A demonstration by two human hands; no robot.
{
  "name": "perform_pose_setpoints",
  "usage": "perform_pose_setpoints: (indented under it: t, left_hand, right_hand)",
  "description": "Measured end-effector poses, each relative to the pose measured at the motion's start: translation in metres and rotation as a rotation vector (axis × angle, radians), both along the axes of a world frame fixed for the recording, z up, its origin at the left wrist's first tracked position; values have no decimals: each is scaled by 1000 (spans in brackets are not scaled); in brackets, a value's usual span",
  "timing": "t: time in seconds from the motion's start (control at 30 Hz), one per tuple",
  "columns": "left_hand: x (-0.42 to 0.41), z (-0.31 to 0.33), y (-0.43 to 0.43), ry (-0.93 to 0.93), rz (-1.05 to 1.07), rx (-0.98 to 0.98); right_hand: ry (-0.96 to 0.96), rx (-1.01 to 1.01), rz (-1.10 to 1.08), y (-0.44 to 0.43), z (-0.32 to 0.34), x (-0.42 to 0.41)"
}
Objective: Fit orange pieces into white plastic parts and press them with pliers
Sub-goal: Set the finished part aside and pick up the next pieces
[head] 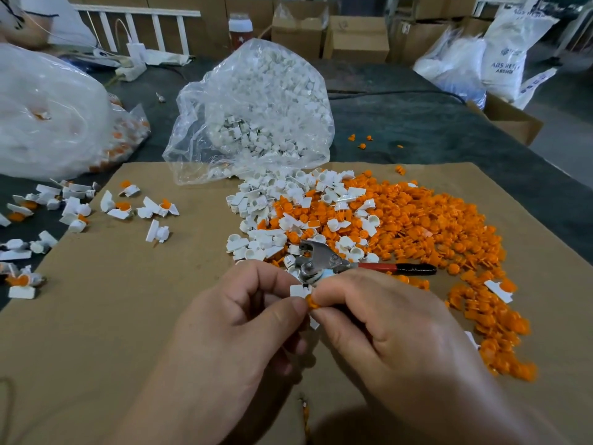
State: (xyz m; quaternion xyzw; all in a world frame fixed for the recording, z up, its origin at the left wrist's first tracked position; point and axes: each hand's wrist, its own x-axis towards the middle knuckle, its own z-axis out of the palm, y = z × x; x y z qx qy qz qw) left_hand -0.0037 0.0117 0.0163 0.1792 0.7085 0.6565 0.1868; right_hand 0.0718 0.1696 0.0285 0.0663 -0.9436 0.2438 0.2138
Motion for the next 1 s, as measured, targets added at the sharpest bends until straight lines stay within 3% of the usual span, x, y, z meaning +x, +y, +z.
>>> perform_pose_setpoints:
  t: [0.17, 0.4, 0.63, 0.8, 0.9, 1.0]
  left_hand:
    - [-2, -4, 0, -30, 1, 16]
    - [2, -7, -1, 148, 13, -74]
    - [-3, -8, -1, 23, -55, 20]
    - [-4, -8, 0, 61, -22, 5]
    - [-5, -6, 0, 41, -4, 25]
    - [-8, -5, 2, -71, 16, 90]
  right_hand:
    - [22, -5, 6, 0, -2, 0]
    - [37, 19, 18, -1, -2, 0]
    - [15, 41, 46, 0, -1, 1]
    - [-6, 24, 73, 2, -2, 2]
    - [45, 134, -91, 12, -1, 0]
    - [-241, 318, -324, 29, 3, -5]
